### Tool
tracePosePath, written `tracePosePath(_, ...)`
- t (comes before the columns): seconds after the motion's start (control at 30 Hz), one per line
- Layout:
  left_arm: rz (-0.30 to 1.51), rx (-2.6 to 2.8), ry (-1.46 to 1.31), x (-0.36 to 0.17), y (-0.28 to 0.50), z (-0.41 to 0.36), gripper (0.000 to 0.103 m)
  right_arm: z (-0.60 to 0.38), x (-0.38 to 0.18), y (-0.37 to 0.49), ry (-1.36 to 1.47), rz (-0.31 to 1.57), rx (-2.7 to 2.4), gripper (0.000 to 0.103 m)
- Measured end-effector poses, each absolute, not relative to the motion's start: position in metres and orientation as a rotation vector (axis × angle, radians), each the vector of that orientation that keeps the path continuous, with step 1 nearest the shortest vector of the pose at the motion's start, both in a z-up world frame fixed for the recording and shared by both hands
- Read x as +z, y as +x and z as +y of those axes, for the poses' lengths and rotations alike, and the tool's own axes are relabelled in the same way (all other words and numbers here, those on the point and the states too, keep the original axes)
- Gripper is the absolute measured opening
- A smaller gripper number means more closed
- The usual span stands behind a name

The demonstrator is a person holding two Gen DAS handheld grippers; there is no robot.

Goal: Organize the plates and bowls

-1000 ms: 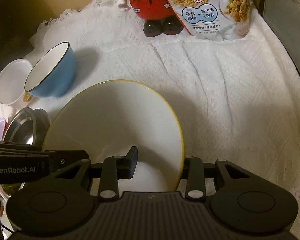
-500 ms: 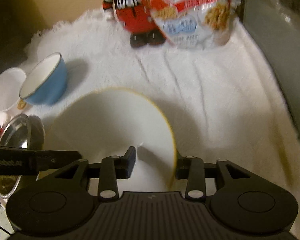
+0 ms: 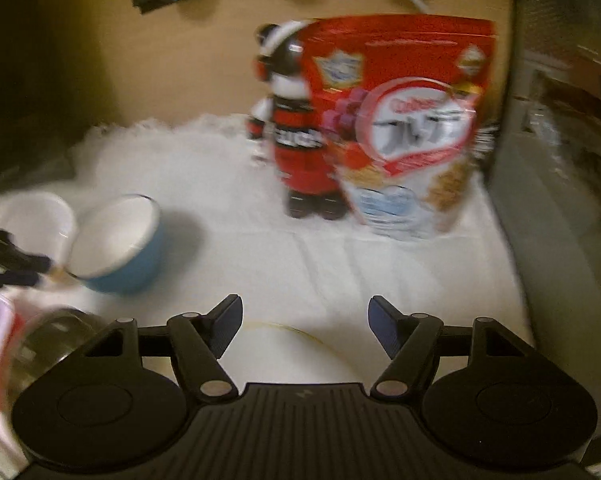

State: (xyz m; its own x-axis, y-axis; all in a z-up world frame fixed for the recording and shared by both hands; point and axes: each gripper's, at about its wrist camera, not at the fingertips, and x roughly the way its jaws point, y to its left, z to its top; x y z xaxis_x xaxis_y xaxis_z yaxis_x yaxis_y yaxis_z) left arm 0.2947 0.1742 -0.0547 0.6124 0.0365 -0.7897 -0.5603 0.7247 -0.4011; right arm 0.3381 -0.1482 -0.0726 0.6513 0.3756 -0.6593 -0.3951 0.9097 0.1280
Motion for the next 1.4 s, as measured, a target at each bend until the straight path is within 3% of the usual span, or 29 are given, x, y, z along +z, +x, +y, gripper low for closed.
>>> tracePosePath(0.27,0.941,0.35,-0.682,-0.078,0.334,0.213,0.033,-0.05,-0.056,0.387,0.024,0.86,0.572,0.07)
tracePosePath(0.5,0.999,0.268,-0.571,-0.081,0.361,0.221,0.035,0.038,-0.1,0.45,0.014,1.03,0.558,0.069)
tracePosePath(0.67,1.053,0.24,-0.491,-0.09,0.378,0.218,0.036,0.057,-0.133,0.468,0.083,1.135,0.558,0.053)
tracePosePath(0.77,1.075,0.228,-0.482,-0.095,0.383,0.218,0.035,0.061,-0.147,0.468,0.119,1.202,0.586,0.033)
tracePosePath(1.4,1.163,-0.035,-0.414,-0.1,0.425,0.155,0.034,-0.029,-0.137,0.463,0.13,1.174,0.433,0.033)
